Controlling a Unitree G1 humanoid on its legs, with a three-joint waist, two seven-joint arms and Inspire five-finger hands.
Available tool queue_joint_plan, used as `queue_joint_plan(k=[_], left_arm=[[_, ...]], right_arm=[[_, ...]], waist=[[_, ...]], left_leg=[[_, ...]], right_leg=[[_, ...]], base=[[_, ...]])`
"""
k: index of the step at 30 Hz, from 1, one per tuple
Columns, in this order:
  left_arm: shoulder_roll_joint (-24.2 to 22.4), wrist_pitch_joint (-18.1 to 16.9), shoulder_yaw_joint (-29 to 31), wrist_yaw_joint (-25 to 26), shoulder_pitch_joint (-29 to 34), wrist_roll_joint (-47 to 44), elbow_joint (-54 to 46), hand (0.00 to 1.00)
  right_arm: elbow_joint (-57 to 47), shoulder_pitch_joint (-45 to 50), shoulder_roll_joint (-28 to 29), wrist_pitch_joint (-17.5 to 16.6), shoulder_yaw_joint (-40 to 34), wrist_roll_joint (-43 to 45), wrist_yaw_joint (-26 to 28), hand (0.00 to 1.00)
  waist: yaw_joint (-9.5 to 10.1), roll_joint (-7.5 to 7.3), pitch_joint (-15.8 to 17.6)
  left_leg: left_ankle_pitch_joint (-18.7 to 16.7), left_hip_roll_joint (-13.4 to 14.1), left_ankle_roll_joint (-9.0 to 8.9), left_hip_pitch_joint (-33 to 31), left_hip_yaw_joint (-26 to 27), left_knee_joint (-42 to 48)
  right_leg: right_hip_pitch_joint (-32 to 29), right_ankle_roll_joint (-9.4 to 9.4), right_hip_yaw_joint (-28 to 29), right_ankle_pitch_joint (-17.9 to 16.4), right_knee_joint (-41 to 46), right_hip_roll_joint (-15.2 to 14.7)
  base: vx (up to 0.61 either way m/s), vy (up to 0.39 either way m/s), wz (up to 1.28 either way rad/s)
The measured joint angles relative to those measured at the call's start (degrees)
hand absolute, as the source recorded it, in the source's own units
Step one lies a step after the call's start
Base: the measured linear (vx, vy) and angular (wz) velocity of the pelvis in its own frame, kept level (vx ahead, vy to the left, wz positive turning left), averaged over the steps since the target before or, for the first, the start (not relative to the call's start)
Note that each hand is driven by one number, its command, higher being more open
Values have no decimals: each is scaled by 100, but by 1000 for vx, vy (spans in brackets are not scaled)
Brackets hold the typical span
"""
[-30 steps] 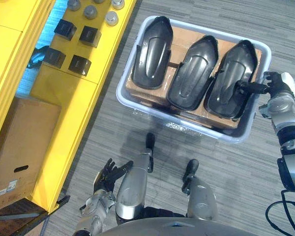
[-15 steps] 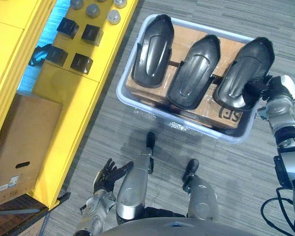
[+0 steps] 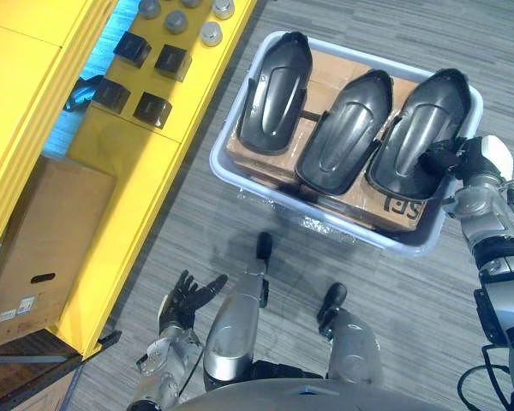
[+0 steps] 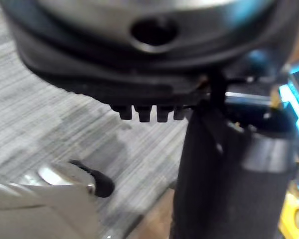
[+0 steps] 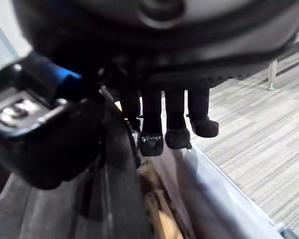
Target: Walk over and take three plastic housings, then place them on the shelf
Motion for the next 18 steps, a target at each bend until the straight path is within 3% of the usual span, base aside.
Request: queue_joint_plan(k=[3, 6, 11, 14, 18], left_arm=[[-1, -226, 226, 145, 223, -28, -918, 100], [11, -433, 448, 340, 409, -21, -2110, 100], [44, -490, 561, 613, 423, 101, -3233, 100], [64, -482, 612, 769, 457, 366, -3700, 100], [143, -455, 667, 1010, 414, 1106, -4422, 100]], right_arm=[[-788, 550, 129, 27, -219, -50, -310, 0], [-1315, 1073, 476, 33, -588, -237, -659, 0], [-1666, 1617, 737, 55, -822, -472, -1088, 0], [-1837, 1825, 963, 154, -1029, -649, -1244, 0], [-2203, 2128, 1188, 159, -1123, -910, -1471, 0]], waist=[[-32, -155, 16], [-98, -433, -33], [-225, -824, -241], [-304, -991, -431], [-322, -1061, -693]], left_leg=[[56, 22, -28, 203, 10, -180], [108, 29, -56, 465, 44, -411], [221, -1, -41, 732, 107, -795], [218, -36, -38, 848, 128, -881], [199, -58, -30, 1026, 188, -985]], right_leg=[[153, 4, 0, 7, -99, 37], [359, 4, -9, 7, -216, 51], [564, 77, 1, 100, -506, 73], [703, 106, 7, 136, -652, 62], [900, 132, 17, 207, -851, 63]], base=[[13, -23, -2], [26, -39, -1], [49, -22, -2], [68, -11, -1], [47, -8, -5]])
